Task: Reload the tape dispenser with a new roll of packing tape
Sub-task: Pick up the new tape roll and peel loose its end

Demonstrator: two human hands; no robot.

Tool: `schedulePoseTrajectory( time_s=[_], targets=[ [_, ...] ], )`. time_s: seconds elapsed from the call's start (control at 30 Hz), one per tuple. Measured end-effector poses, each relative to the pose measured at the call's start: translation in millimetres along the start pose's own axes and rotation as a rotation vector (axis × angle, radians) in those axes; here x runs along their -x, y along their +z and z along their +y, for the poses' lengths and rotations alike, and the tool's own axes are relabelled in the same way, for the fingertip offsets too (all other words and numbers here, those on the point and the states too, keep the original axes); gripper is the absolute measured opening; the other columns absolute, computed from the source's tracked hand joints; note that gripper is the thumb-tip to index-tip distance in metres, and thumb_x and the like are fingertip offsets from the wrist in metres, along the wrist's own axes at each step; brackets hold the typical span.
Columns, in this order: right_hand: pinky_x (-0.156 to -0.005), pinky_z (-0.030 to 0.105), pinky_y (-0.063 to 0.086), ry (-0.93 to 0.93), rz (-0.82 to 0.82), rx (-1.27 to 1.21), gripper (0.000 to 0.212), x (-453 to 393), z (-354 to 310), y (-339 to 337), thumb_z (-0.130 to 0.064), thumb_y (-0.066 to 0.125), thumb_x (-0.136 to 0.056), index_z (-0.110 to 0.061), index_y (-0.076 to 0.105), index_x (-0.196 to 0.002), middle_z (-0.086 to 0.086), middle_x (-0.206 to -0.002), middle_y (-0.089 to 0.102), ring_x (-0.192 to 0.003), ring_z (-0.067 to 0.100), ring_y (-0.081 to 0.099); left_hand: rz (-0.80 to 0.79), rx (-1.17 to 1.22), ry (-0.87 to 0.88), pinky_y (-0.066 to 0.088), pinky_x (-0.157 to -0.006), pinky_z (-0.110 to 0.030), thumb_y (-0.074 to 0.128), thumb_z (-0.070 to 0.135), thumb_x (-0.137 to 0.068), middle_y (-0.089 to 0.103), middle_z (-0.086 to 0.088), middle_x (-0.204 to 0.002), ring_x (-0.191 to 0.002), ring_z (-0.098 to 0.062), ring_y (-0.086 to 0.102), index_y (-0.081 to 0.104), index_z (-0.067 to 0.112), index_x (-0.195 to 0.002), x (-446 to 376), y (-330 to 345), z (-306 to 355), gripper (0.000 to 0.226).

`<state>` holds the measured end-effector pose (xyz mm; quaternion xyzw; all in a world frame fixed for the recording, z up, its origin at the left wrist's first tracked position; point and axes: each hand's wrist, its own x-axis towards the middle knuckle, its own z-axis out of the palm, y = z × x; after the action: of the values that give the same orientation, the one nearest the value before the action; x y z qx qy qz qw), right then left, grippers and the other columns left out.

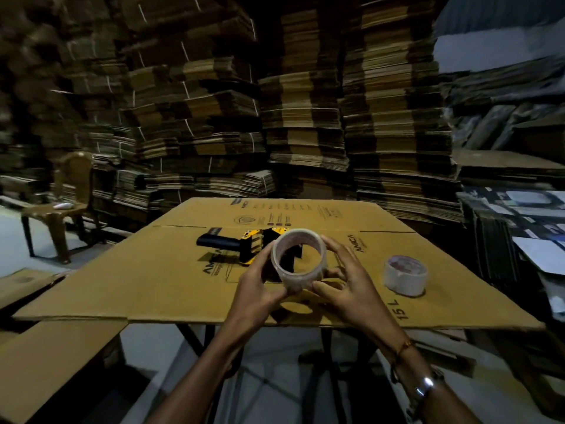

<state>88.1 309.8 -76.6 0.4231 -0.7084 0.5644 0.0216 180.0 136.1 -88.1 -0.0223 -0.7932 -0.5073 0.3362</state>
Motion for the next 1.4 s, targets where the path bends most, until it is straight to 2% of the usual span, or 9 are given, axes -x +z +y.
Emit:
schedulePoseTrajectory(
  time_s=[0.23, 0.37, 0.6, 0.7, 0.8, 0.9, 1.07, 1.23, 1.4],
  targets=[
    [-0.081, 0.024, 0.059, 0.042, 0.035, -0.009, 0.079, 6, 5, 11, -0.017, 0.082, -0.084, -0.047, 0.042, -0.145, -0.022, -0.141, 0.042, -0.108, 0.002, 0.063, -0.024, 0.039, -0.060, 0.043, -0.087, -0.003, 0.085, 0.013, -0.074, 0.053, 0.028, -0.128, -0.113, 0.021, 0.051, 0.043, 0.031, -0.140, 6, -2, -8, 0.081],
    [-0.086, 0.027, 0.060, 0.034, 0.046, -0.024, 0.077, 8, 11, 7, -0.020, 0.083, -0.083, -0.062, 0.043, -0.133, -0.025, -0.141, 0.043, -0.114, 0.004, 0.061, -0.055, 0.044, -0.085, 0.049, -0.095, -0.016, 0.088, 0.016, -0.071, 0.058, 0.020, -0.131, -0.119, 0.008, 0.056, 0.045, 0.030, -0.141, 0, 1, -14, 0.084],
    [-0.093, 0.033, 0.059, 0.057, 0.056, -0.007, 0.069, 3, 26, -5, -0.021, 0.079, -0.087, -0.045, 0.044, -0.140, -0.013, -0.142, 0.047, -0.124, 0.013, 0.058, -0.145, -0.011, -0.089, 0.048, -0.106, -0.040, 0.089, 0.025, -0.069, 0.059, 0.015, -0.137, -0.126, -0.006, 0.055, 0.045, 0.038, -0.143, -19, -1, -25, 0.087],
    [-0.085, 0.016, 0.056, 0.090, 0.041, 0.039, 0.079, -2, 31, -10, -0.023, 0.082, -0.083, -0.037, 0.040, -0.148, -0.012, -0.138, 0.045, -0.124, 0.006, 0.054, -0.212, 0.030, -0.133, 0.047, -0.106, -0.034, 0.087, 0.012, -0.070, 0.059, 0.016, -0.135, -0.124, -0.002, 0.056, 0.045, 0.043, -0.137, -25, -4, -27, 0.085],
    [-0.090, 0.017, 0.055, 0.092, -0.002, 0.002, 0.078, -6, 36, -13, -0.021, 0.083, -0.081, -0.030, 0.045, -0.149, -0.011, -0.129, 0.046, -0.125, 0.002, 0.053, -0.308, 0.086, -0.155, 0.046, -0.105, -0.024, 0.083, 0.003, -0.073, 0.057, 0.016, -0.137, -0.124, 0.002, 0.054, 0.043, 0.036, -0.141, -27, -6, -28, 0.086],
    [-0.086, 0.012, 0.054, 0.097, 0.000, -0.051, 0.072, -6, 38, -14, -0.024, 0.083, -0.079, -0.028, 0.053, -0.144, -0.007, -0.126, 0.048, -0.120, 0.003, 0.056, -0.365, 0.120, -0.175, 0.045, -0.102, -0.019, 0.084, 0.011, -0.075, 0.055, 0.017, -0.138, -0.126, 0.003, 0.052, 0.042, 0.038, -0.141, -28, -5, -28, 0.083],
    [-0.080, 0.022, 0.058, 0.087, 0.002, -0.070, 0.066, -7, 42, -13, -0.033, 0.079, -0.080, -0.023, 0.058, -0.142, 0.005, -0.127, 0.049, -0.117, 0.013, 0.059, -0.333, 0.148, -0.189, 0.049, -0.100, -0.024, 0.082, 0.028, -0.077, 0.059, 0.013, -0.135, -0.123, -0.002, 0.056, 0.045, 0.036, -0.139, -27, -2, -31, 0.072],
    [-0.095, 0.044, 0.059, 0.148, -0.021, -0.199, 0.048, -7, 43, -17, -0.039, 0.071, -0.088, -0.028, 0.064, -0.134, 0.014, -0.126, 0.048, -0.122, 0.028, 0.058, -0.326, 0.165, -0.228, 0.057, -0.085, -0.025, 0.077, 0.038, -0.081, 0.061, 0.008, -0.129, -0.111, -0.004, 0.064, 0.048, 0.036, -0.135, -25, -2, -30, 0.061],
    [-0.099, 0.036, 0.056, 0.137, 0.077, -0.184, 0.038, -5, 39, -10, -0.020, 0.060, -0.100, -0.021, 0.057, -0.138, -0.001, -0.133, 0.057, -0.126, 0.015, 0.057, -0.257, 0.144, -0.237, 0.054, -0.073, -0.015, 0.073, 0.041, -0.079, 0.061, 0.008, -0.122, -0.094, 0.006, 0.065, 0.048, 0.023, -0.140, -21, 0, -27, 0.068]
  ],
)
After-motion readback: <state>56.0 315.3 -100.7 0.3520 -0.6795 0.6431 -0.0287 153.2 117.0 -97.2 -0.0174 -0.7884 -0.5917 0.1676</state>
